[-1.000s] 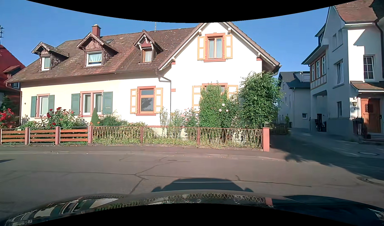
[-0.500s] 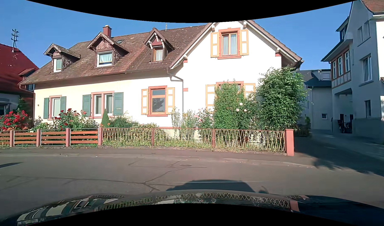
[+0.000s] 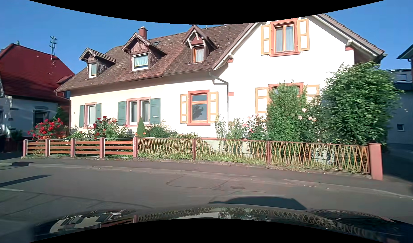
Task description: Follow the waypoints while adhering to traffic rules and regulations
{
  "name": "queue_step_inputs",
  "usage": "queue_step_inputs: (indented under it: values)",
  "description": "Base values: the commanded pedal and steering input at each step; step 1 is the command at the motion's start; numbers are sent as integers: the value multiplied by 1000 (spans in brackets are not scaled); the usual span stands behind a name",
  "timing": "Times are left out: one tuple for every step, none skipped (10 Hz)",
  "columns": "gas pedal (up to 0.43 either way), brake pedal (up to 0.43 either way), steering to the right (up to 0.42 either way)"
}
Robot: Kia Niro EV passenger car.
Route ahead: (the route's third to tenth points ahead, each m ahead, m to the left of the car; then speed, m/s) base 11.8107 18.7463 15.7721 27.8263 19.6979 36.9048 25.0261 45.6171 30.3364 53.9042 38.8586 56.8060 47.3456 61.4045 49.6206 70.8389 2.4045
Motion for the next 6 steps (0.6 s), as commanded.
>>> queue_step_inputs:
  values:
    - [209, 0, -648]
    - [209, 0, -649]
    - [209, 0, -646]
    - [209, 0, -642]
    - [209, 0, -637]
    - [209, 0, -630]
